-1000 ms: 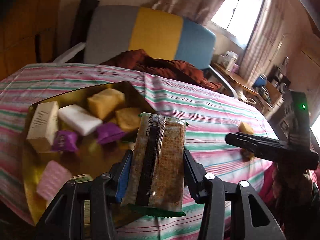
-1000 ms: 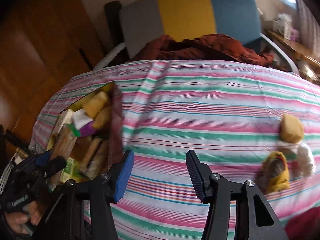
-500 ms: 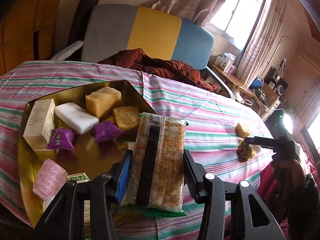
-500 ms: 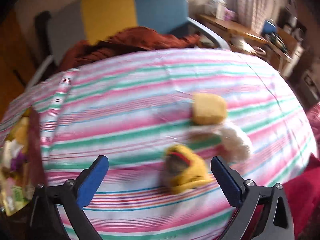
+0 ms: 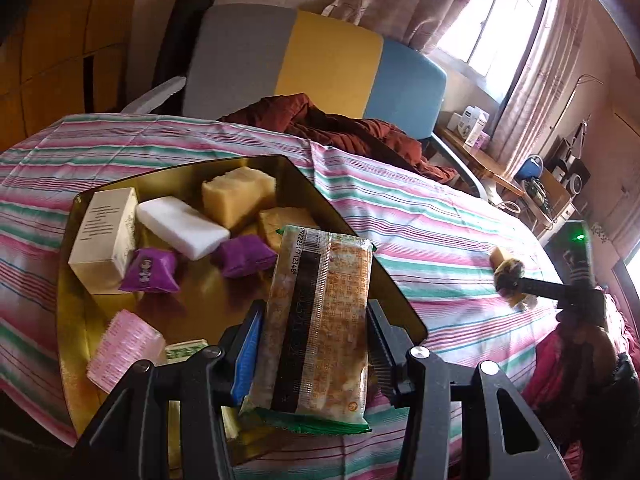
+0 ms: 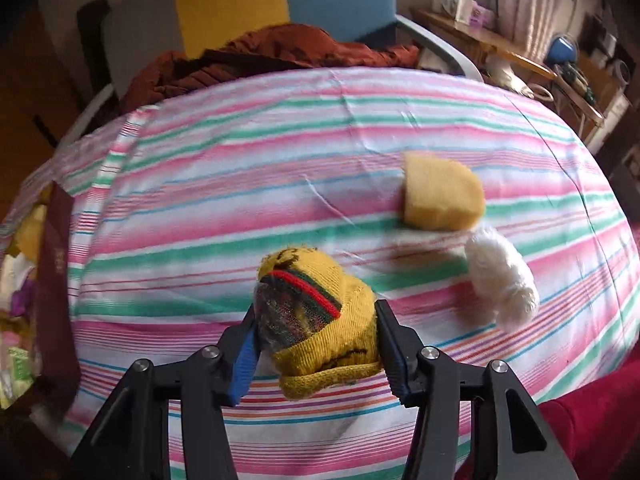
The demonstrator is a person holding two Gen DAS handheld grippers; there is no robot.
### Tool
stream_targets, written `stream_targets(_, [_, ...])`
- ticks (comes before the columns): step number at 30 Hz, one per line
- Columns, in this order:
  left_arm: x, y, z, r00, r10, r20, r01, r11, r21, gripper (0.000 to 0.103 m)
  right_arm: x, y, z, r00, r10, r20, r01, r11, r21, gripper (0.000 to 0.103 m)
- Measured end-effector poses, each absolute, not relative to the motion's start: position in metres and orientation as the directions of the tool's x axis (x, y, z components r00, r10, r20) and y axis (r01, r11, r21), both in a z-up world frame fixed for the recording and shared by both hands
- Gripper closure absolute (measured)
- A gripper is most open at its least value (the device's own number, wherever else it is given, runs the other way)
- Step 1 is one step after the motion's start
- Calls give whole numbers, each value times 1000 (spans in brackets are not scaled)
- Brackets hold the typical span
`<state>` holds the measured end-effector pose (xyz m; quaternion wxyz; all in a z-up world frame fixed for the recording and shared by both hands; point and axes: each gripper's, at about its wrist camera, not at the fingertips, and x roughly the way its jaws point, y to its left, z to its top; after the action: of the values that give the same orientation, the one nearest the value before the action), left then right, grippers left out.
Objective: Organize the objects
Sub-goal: 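Carry packet and glove to the gold tray with both grippers, then open both grippers to drop packet and glove into the tray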
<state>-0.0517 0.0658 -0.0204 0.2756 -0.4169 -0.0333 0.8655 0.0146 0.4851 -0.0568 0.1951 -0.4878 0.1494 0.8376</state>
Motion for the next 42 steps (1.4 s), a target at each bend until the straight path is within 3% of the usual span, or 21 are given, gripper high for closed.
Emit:
stream_targets(11, [-101, 34, -7, -539, 480, -692, -361, -874, -325, 54, -27, 340, -5, -619, -74, -782, -100, -980, 172, 49])
stream_targets(18, [-123, 28, 2, -548, 487, -680, -348, -872, -344, 54, -48, 242, -13, -573, -254, -779, 135, -967, 216, 49])
stream_targets(25, [-145, 36, -5, -537, 485, -690, -334, -874, -353, 55, -59, 193, -35, -513, -325, -794, 213, -945, 249, 47])
stream_targets(33, [-158, 43, -3, -537, 490, -687, -336, -871, -359, 55, -64, 188, -53, -485, -314, -816, 209, -948, 240, 47])
stream_targets(34, [-158, 40, -4, -534, 491, -688, -328, -871, -367, 55, -63, 188, -53, -476, -344, -809, 223, -937, 267, 45])
stream_targets(36, [-154, 34, -5, -538, 484, -690, -311, -875, -371, 55, -64, 184, -54, -431, -430, -793, 259, -901, 348, 22])
stream_targets(37, [-151, 31, -5, -542, 479, -691, -304, -878, -370, 55, -65, 184, -55, -432, -434, -791, 259, -899, 353, 6])
stream_targets(42, [-133, 11, -6, -577, 437, -691, -264, -899, -348, 55, -63, 179, -64, -466, -294, -835, 218, -952, 214, 6])
